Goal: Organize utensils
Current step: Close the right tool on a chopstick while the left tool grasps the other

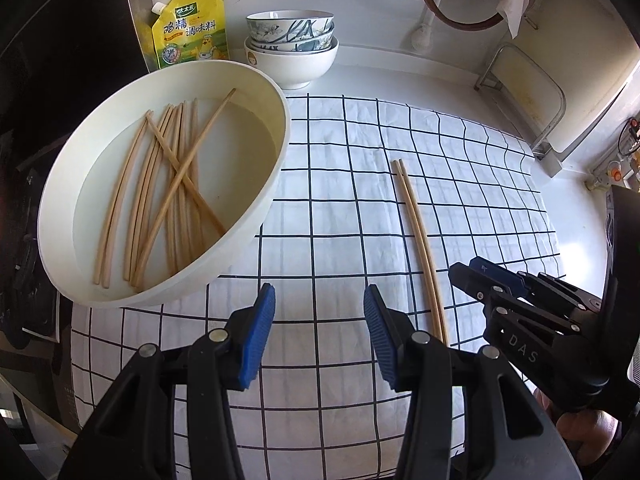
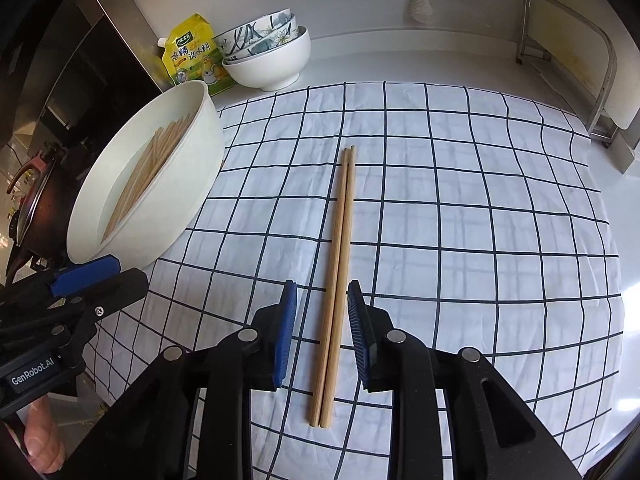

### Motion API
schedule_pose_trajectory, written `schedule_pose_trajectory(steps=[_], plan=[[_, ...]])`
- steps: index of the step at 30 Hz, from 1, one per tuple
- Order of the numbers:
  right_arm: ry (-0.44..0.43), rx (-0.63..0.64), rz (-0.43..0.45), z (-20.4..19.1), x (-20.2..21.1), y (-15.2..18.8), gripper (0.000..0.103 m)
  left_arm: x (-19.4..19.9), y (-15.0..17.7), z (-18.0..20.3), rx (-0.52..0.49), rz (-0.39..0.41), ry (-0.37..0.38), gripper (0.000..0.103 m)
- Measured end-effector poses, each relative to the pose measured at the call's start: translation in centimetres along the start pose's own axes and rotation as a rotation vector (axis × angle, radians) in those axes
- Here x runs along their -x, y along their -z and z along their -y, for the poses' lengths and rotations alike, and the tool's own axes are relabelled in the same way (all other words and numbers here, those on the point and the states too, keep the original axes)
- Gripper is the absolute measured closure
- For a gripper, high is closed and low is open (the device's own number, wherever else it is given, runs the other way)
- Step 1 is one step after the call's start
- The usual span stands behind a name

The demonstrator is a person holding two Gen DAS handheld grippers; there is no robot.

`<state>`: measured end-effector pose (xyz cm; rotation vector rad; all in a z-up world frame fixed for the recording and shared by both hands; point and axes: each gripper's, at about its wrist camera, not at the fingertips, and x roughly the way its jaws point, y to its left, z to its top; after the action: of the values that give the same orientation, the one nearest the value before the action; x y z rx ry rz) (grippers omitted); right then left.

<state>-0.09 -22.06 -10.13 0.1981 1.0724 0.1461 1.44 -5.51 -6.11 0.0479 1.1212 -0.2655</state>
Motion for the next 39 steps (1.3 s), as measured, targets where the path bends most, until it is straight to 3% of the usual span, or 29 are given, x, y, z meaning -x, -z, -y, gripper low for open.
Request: schedule_pose_trajectory(steps=[21, 32, 39], plan=[[-0.04, 0.022, -0.032, 0.2, -2.3, 0.4, 0.078, -0.2, 0.5, -0.5, 0.065, -0.001, -0.047, 0.056], [0.027, -0.023, -0.038, 1.9, -3.3, 1.1, 0.078, 0.0, 0.5, -0.2, 0.067, 0.012, -0.033, 0.056], [0.074, 0.015, -0.025, 1.6, -3.7, 1.8, 0.078, -0.3, 0.6, 0.4, 0.047, 0.005, -0.02, 0.056]])
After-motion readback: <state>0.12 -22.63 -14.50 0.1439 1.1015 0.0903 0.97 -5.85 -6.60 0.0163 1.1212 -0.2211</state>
